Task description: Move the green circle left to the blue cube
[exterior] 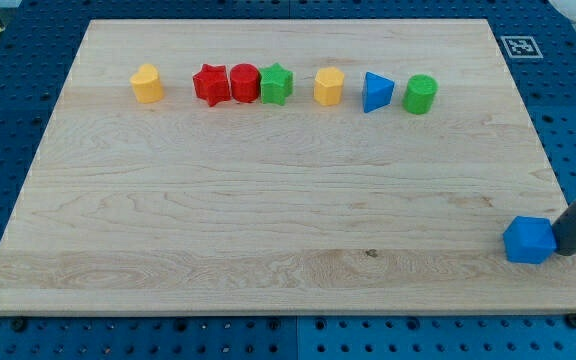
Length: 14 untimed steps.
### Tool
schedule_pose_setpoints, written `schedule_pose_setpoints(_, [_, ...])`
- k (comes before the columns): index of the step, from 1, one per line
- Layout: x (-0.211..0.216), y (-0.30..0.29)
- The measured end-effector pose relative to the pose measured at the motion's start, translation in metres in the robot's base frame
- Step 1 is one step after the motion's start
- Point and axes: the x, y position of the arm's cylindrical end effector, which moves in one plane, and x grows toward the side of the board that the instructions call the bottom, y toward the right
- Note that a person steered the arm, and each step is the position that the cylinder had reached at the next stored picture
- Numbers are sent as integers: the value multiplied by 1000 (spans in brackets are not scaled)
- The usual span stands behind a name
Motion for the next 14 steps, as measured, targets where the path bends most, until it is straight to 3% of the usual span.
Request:
schedule_pose_setpoints(1, [-15,16])
schedule_pose_setpoints(3, [-131,25])
schedule_pose_setpoints(5, [-145,20])
schedule_pose_setpoints(6, [-204,-18])
schedule_pose_setpoints(7, [-272,-98])
schedule_pose_setpoints(8, [-277,-149])
schedule_pose_setpoints(9, [-265,-146])
schedule_pose_setpoints(11, [-194,-101])
schedule_pose_setpoints(13, [-238,-94])
schedule_pose_setpoints(14, [-218,-76])
